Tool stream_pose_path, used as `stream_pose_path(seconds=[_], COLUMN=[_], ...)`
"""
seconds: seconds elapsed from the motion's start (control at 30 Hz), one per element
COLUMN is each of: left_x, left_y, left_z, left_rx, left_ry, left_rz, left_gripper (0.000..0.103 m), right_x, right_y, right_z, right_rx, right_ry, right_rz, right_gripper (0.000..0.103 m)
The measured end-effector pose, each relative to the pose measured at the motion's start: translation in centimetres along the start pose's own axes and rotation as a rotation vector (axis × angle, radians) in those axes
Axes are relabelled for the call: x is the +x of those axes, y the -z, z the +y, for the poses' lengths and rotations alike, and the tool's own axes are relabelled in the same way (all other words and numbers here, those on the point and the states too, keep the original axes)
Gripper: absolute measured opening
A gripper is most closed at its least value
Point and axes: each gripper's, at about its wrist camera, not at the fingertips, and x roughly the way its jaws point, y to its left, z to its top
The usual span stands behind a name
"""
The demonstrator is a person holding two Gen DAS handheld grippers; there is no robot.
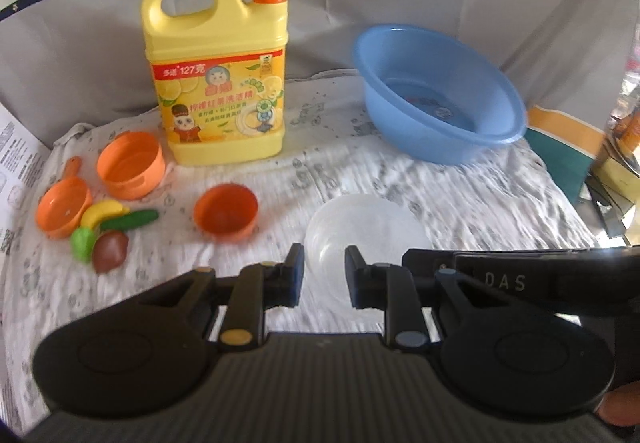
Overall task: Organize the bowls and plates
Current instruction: 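Carry the clear bowl with the right gripper and lower it into the blue bowl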
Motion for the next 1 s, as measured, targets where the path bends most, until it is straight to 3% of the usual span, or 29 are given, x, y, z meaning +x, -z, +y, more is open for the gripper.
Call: stream_pose_path(seconds=[0.53,1.0], left_x=[-9.1,-10.3], left_y=[9.3,15.6], left_z=[-2.9,-4.3], left_rx=[-0.004,-0.019], left_ry=[0.039,0.055], left_rz=[0.004,0.069], left_gripper=[0.021,0.021], right_x=[-8.3,-10.8], right_y=[9.2,16.0], right_z=[-0.7,-1.8], right_rx=[-0.029,-0.080], right_ry=[-0.011,0.024], right_rz=[-0.005,0.033], right_gripper=[0.011,0.011])
